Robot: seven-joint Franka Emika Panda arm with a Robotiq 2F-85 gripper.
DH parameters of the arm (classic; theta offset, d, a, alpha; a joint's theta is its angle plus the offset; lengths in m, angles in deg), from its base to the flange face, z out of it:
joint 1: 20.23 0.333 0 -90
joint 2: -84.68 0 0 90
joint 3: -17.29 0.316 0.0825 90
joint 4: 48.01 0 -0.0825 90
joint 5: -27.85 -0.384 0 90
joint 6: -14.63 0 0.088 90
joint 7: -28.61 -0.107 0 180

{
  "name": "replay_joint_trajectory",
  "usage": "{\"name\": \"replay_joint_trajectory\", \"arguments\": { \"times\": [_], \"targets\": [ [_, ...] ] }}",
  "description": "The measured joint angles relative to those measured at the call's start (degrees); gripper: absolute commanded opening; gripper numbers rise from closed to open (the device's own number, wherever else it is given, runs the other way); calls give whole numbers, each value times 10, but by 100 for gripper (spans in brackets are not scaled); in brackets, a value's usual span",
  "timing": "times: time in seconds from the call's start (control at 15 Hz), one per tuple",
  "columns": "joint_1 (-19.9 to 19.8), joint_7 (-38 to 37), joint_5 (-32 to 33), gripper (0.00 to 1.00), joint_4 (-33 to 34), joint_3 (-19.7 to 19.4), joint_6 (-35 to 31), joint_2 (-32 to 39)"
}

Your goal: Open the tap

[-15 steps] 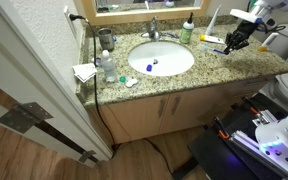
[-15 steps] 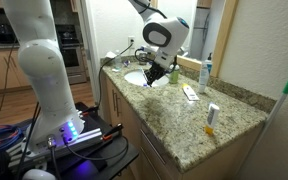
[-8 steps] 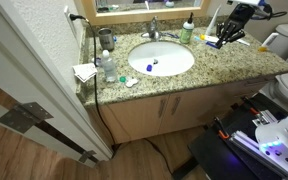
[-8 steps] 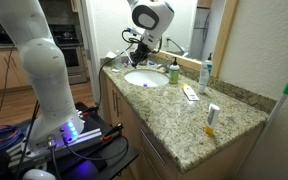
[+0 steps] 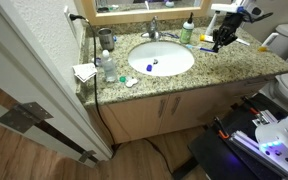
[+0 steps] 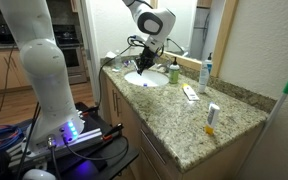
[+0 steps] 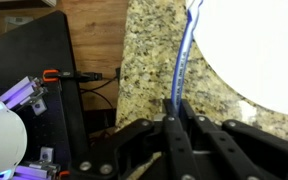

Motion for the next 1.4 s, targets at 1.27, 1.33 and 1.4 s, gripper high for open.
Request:
{"name": "replay_joint_trajectory", "arguments": {
  "times": [1.27,1.33,1.4],
  "targets": [
    [51,-279,98,2,212,7,31,193],
    [51,-279,98,2,212,7,31,193],
    [51,-279,98,2,212,6,31,193]
  ]
}}
